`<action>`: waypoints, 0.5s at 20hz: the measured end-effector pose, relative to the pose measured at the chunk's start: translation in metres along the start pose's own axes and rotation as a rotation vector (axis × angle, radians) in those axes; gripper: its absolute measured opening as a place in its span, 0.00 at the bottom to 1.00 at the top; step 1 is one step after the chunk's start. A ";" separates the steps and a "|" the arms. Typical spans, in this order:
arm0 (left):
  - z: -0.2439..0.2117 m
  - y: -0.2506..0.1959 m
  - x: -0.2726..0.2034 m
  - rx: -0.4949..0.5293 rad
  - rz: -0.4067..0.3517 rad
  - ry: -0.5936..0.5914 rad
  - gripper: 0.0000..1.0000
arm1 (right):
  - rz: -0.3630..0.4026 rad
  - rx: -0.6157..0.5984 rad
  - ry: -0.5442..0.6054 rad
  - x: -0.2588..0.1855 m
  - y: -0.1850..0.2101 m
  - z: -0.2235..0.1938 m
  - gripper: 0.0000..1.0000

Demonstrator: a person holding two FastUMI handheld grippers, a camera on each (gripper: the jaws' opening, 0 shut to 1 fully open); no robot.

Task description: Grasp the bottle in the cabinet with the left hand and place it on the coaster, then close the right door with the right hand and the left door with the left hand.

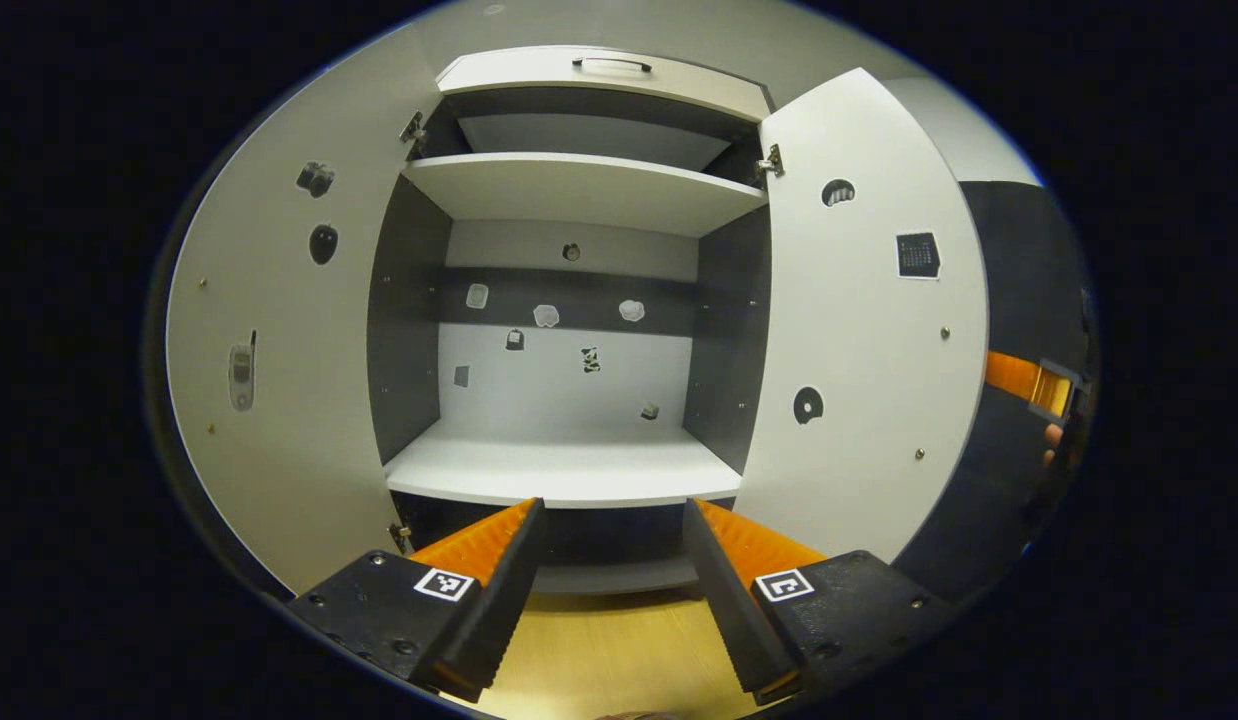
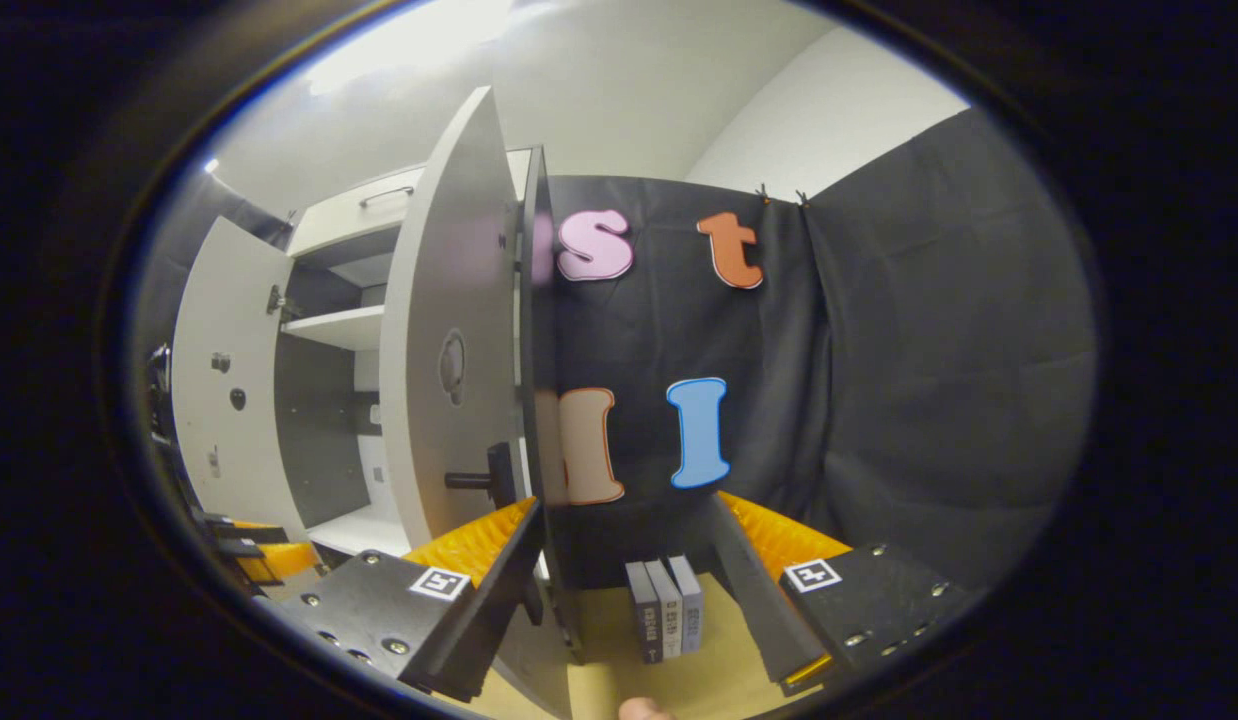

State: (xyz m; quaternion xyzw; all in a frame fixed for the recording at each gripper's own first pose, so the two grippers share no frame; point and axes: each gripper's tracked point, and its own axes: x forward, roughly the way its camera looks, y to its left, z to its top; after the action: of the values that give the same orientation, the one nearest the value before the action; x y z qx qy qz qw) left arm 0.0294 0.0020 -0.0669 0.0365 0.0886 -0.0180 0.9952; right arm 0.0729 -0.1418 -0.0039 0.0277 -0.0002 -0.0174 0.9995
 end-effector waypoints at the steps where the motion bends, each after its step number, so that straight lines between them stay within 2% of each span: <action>1: 0.005 0.005 0.000 0.004 0.018 0.009 0.87 | 0.001 -0.002 0.000 0.001 0.001 0.000 0.99; 4: 0.021 0.016 -0.002 0.007 0.055 0.007 0.87 | 0.006 -0.005 0.004 0.003 0.003 -0.001 0.99; 10: 0.039 0.026 -0.007 0.008 0.084 -0.022 0.87 | 0.013 0.011 0.012 0.006 0.003 -0.003 0.98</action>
State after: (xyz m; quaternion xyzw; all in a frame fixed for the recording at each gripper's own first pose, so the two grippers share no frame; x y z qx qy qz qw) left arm 0.0303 0.0249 -0.0252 0.0440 0.0758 0.0231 0.9959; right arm 0.0788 -0.1388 -0.0065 0.0335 0.0054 -0.0106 0.9994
